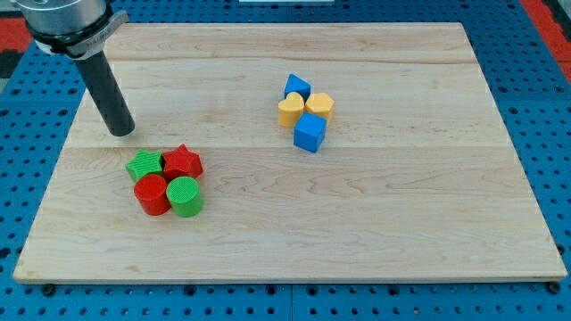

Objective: Move your arm towards the center of the board

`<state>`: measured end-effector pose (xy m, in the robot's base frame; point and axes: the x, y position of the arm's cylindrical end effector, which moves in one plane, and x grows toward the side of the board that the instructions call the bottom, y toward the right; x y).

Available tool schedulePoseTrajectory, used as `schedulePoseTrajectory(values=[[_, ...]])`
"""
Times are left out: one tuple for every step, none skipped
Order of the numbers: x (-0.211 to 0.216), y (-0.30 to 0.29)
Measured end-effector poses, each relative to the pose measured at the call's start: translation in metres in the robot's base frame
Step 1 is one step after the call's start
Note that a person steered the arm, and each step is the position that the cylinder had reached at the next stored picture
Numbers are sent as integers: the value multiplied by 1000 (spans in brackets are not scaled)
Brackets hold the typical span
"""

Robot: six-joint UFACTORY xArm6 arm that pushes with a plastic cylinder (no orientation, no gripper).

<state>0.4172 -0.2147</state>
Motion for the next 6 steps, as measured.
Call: schedulePoseTrajectory(values=[[0,1],[0,18],[0,18],[-2,29],[12,98],[17,144]])
